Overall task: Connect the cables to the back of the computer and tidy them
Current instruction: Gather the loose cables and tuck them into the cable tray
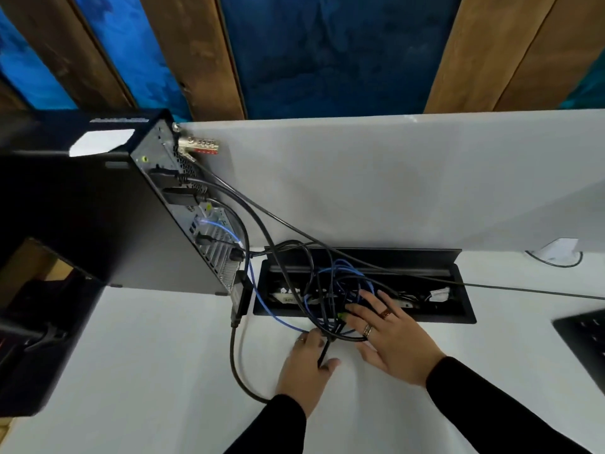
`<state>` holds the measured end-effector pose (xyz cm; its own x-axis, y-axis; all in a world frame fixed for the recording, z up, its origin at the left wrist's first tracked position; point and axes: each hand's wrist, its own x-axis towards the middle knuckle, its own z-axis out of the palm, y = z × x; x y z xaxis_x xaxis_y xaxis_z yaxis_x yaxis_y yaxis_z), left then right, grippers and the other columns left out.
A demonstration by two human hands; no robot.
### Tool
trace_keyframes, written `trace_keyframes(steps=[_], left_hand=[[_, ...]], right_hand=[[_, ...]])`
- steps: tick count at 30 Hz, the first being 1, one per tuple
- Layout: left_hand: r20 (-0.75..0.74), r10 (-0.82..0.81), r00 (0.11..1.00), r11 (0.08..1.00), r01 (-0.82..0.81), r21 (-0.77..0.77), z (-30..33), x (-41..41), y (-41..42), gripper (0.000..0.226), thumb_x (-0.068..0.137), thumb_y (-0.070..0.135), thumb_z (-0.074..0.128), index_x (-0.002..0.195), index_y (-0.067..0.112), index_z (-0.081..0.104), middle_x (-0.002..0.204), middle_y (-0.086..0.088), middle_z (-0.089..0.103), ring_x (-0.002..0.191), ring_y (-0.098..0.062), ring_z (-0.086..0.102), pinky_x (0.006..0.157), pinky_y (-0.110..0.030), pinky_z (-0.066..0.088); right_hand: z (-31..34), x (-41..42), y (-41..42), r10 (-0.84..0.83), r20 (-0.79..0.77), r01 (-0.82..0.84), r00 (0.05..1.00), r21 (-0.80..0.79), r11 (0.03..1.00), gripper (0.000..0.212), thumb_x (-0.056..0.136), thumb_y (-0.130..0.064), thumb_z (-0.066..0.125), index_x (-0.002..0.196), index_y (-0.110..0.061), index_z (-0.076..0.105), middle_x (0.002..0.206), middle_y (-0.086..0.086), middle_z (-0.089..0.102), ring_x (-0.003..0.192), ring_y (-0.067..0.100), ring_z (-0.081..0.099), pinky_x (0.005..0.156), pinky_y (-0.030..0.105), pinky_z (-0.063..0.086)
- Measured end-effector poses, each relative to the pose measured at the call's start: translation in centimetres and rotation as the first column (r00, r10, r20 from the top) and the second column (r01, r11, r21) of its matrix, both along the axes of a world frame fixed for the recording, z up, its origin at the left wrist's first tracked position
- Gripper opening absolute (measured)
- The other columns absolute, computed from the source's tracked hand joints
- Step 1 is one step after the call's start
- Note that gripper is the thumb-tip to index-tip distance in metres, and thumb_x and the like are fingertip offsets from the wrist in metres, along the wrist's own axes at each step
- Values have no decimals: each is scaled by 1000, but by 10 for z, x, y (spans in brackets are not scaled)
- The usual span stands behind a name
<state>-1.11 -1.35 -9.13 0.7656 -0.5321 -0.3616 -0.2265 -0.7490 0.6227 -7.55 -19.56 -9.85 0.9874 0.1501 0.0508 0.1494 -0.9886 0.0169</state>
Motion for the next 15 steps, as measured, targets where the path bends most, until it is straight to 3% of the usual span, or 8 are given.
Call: trace_keyframes(steps=[4,8,11,13,15], left_hand=[[72,50,996,997,-45,-68,-3,14,-12,20,91,12,51,110,8,56,94,-5,56,82,-18,52,68,-17,34],[132,26,991,999,-20,-43,-5,30,-28,19,94,13,46,108,7,57,105,-12,61,95,-26,58,80,-30,46],[157,-20,987,1000,16,27,-3,44,-37,21,96,14,42,108,6,57,106,-12,60,97,-28,58,84,-36,48],[176,-49,983,998,42,45,-5,52,-40,21,95,9,42,108,5,57,106,-13,62,98,-27,60,85,-36,49],[199,-76,977,995,61,81,-6,59,-42,23,94,5,41,110,5,58,108,-13,63,100,-26,61,88,-35,49]], right_hand=[[-5,13,-9,-19,42,18,999,23,1000,44,85,-42,39,124,-24,49,120,-2,62,122,24,46,104,41,27],[-13,26,-15,-62,77,59,995,33,998,42,98,-38,18,125,-24,46,120,-2,62,116,20,41,101,37,30],[-14,36,-20,-119,12,118,993,77,990,45,99,-39,15,125,-26,50,119,-4,62,111,17,45,95,35,46],[-11,46,-22,-123,-81,137,989,185,973,42,96,-39,28,126,-25,53,122,-3,59,110,15,46,91,32,51],[-9,52,-26,-135,-204,213,970,433,876,36,95,-32,43,128,-22,54,128,-3,53,113,12,48,96,21,42]])
